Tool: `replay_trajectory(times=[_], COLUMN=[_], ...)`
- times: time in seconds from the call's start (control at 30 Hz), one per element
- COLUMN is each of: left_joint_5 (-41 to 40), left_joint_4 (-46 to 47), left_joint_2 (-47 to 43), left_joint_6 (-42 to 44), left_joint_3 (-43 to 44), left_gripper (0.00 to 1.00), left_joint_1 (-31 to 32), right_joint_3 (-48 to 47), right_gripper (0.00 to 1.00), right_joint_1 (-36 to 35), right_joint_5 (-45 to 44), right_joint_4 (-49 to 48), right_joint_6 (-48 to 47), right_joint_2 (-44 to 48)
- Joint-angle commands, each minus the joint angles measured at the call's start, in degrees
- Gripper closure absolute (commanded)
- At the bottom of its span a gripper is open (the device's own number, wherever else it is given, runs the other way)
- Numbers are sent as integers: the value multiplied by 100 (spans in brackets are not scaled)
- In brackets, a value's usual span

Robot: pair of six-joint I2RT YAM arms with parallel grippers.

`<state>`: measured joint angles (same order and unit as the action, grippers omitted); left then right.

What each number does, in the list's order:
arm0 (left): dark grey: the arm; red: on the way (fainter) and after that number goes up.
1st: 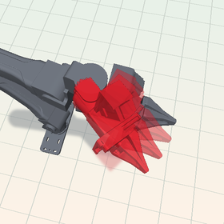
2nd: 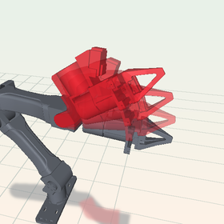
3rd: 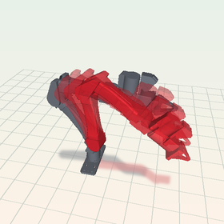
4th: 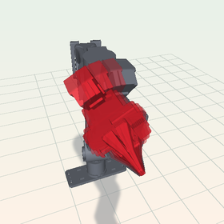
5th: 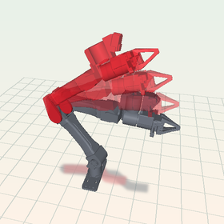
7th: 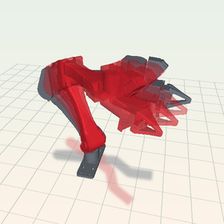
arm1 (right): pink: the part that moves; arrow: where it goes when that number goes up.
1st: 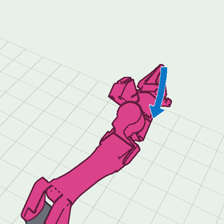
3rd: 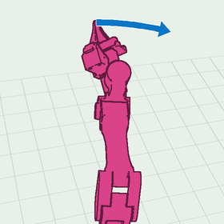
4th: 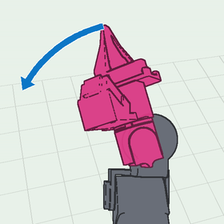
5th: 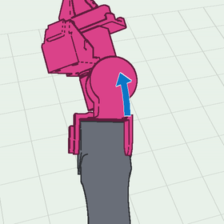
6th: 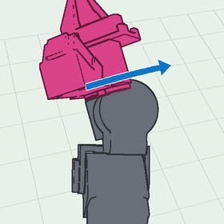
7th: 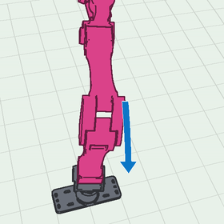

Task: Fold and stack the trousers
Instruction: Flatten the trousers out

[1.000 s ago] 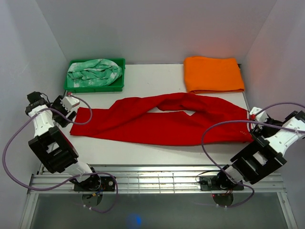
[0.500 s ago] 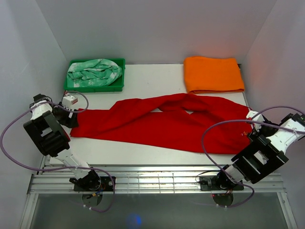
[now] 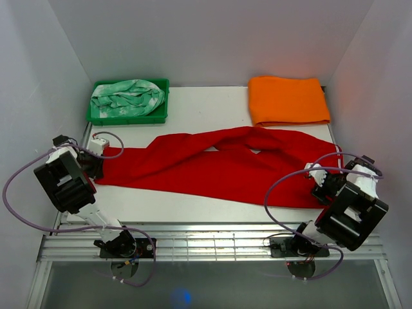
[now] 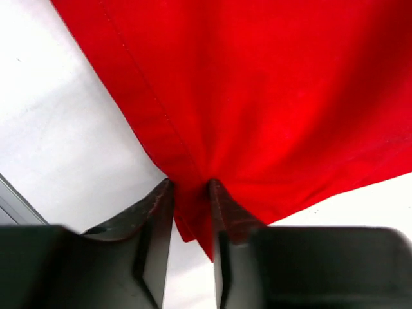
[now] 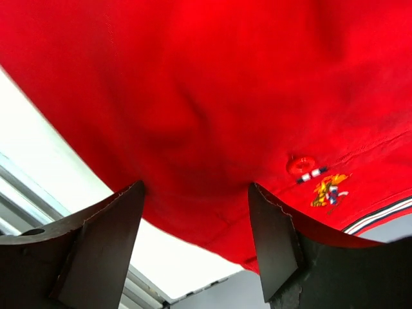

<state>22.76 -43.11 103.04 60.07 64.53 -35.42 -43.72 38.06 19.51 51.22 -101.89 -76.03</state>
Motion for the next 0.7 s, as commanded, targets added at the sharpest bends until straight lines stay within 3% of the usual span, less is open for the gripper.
replay_trajectory(times=[0.0, 0.13, 0.2, 0.27, 0.33, 0.4, 0.43, 0.53, 0.67], left_joint_5=[-791, -958, -958, -888, -669, -371, -99, 454, 396], left_joint_4=[-285, -557, -707, -1005, -1311, -1585, -1926, -2403, -2702], left_joint_2=[85, -407, -575, -601, -601, -645, -680, -1171, -1953], left_joint_6=[477, 1251, 1612, 1849, 1911, 2008, 2060, 2438, 2650], left_joint_3=[-748, -1284, -1259, -1006, -724, -145, 40, 454, 87], left_gripper=[67, 79, 90, 93, 85, 65, 47, 21, 20], left_joint_1=[-245, -850, -1071, -1361, -1589, -1696, -1714, -1662, -1144], right_joint_3=[-57, -110, -14, 100, 232, 303, 312, 137, -451], right_gripper=[30, 30, 31, 32, 33, 33, 33, 33, 31], right_joint_1=[-18, 17, 43, 96, 175, 236, 254, 316, 316], right_joint_5=[-719, -992, -1142, -1273, -1326, -1371, -1345, -1029, -344], right_joint_4=[-639, -728, -728, -745, -650, -500, -403, 264, 959], right_joint_6=[117, -85, -322, -620, -744, -1069, -1175, -1325, -1264], right_joint_2=[-306, -562, -545, -457, -334, -211, -71, 114, 176])
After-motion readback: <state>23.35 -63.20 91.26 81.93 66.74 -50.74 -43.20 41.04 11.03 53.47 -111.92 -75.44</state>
